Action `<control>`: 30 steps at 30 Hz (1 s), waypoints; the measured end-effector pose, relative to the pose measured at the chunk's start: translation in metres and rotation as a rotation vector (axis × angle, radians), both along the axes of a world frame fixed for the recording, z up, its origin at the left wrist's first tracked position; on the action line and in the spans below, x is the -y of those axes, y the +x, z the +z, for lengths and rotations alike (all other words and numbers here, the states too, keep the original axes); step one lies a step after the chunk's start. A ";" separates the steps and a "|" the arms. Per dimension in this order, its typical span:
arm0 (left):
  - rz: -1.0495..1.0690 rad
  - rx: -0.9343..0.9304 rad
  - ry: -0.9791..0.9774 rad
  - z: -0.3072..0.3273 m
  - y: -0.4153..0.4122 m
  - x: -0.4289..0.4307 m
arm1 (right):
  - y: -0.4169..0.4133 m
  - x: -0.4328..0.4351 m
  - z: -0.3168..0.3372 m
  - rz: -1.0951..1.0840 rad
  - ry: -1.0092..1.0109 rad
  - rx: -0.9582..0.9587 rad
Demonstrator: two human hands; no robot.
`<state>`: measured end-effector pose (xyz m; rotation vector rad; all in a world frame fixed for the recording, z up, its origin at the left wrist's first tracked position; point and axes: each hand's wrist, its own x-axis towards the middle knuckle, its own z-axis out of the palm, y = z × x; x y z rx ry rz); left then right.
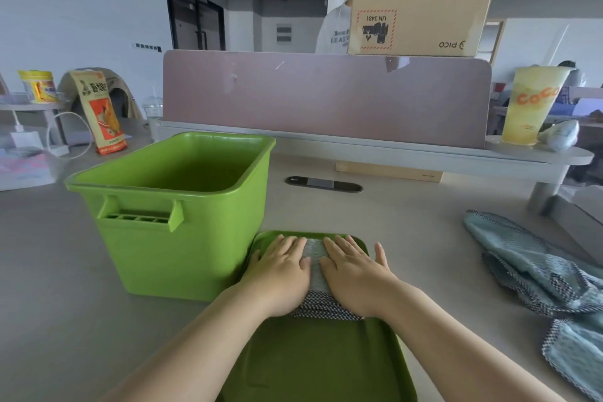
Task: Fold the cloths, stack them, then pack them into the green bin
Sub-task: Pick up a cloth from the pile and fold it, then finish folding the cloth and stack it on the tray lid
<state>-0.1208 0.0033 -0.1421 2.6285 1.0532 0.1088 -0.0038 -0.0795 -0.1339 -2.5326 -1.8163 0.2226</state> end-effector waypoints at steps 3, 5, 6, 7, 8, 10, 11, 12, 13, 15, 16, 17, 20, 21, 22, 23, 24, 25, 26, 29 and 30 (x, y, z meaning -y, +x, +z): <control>-0.009 -0.014 0.022 0.002 -0.001 0.002 | -0.002 0.011 0.002 -0.058 0.208 -0.166; -0.032 -0.063 0.042 0.007 -0.001 0.003 | 0.007 0.024 0.003 -0.139 0.421 -0.241; -0.032 -0.105 0.051 0.011 -0.001 0.003 | 0.015 0.033 0.002 -0.186 0.501 -0.228; -0.020 -0.148 0.071 0.015 0.000 0.005 | 0.023 0.044 0.002 -0.236 0.557 -0.203; -0.002 -0.176 0.108 0.021 0.001 0.007 | 0.032 0.056 0.002 -0.287 0.595 -0.182; 0.020 -0.160 0.190 0.033 0.007 0.017 | 0.050 0.079 0.001 -0.366 0.615 -0.123; 0.016 -0.118 0.217 0.039 0.012 0.025 | 0.058 0.091 0.000 -0.394 0.596 -0.082; -0.002 -0.071 0.241 0.044 0.019 0.035 | 0.065 0.102 -0.002 -0.419 0.565 -0.045; -0.035 -0.037 0.263 0.048 0.026 0.046 | 0.071 0.112 -0.004 -0.447 0.531 -0.022; -0.123 0.001 0.280 0.053 0.045 0.072 | 0.081 0.132 -0.006 -0.521 0.489 0.005; -0.174 0.022 0.258 0.053 0.056 0.087 | 0.085 0.141 -0.006 -0.563 0.472 0.015; -0.226 0.047 0.221 0.051 0.067 0.102 | 0.089 0.149 -0.006 -0.600 0.457 0.015; -0.335 0.070 0.118 0.037 0.104 0.146 | 0.101 0.163 -0.008 -0.691 0.476 -0.029; -0.338 0.051 0.083 0.030 0.118 0.158 | 0.105 0.167 -0.009 -0.712 0.502 -0.041; -0.313 0.026 0.038 0.023 0.134 0.167 | 0.109 0.169 -0.009 -0.729 0.532 -0.039; -0.267 0.000 -0.006 0.016 0.149 0.174 | 0.114 0.171 -0.010 -0.745 0.554 -0.029; -0.215 -0.017 -0.023 0.010 0.163 0.180 | 0.118 0.173 -0.010 -0.761 0.567 -0.017; -0.170 -0.021 -0.004 0.005 0.176 0.183 | 0.123 0.176 -0.010 -0.776 0.574 -0.013; -0.141 -0.016 0.036 0.002 0.188 0.184 | 0.127 0.178 -0.009 -0.782 0.575 -0.013; -0.139 0.053 0.087 -0.004 0.214 0.179 | 0.142 0.184 -0.008 -0.737 0.565 -0.022; -0.152 0.089 0.085 -0.005 0.220 0.176 | 0.147 0.185 -0.008 -0.716 0.568 -0.029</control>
